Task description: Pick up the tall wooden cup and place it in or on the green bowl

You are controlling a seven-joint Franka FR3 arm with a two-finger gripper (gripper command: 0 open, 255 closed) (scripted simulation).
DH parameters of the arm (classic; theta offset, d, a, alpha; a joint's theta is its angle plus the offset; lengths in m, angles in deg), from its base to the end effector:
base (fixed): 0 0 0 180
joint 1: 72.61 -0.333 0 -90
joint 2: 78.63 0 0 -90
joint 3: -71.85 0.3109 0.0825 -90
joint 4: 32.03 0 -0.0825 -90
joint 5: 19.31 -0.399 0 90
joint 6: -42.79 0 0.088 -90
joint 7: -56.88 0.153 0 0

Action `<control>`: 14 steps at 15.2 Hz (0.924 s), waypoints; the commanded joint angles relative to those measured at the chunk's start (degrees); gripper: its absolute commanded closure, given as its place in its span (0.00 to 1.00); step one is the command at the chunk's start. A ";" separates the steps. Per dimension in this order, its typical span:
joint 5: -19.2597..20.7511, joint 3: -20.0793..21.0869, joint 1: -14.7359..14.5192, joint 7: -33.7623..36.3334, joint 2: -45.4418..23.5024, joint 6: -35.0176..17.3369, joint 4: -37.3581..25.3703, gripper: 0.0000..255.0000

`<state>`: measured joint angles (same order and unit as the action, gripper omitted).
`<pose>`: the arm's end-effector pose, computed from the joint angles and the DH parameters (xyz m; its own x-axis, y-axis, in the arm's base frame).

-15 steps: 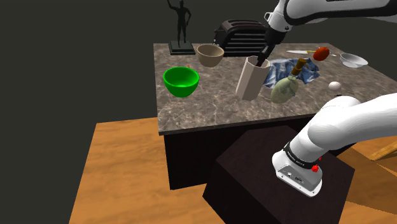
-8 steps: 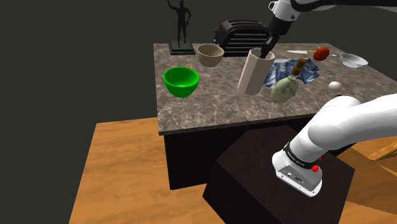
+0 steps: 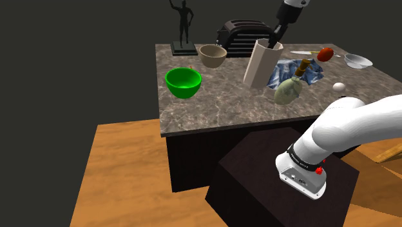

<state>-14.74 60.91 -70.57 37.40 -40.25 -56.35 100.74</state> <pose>0.3651 -0.1035 0.5289 0.9840 0.1577 0.0830 0.1592 -0.9872 -0.0116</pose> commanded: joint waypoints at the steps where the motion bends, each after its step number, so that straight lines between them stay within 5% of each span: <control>1: -0.09 0.00 -0.07 -0.09 -0.46 1.29 -1.78 1.00; 14: -4.64 6.06 -4.59 8.20 -20.32 1.81 -22.00 1.00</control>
<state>-19.09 66.53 -74.84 44.90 -58.41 -54.30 80.72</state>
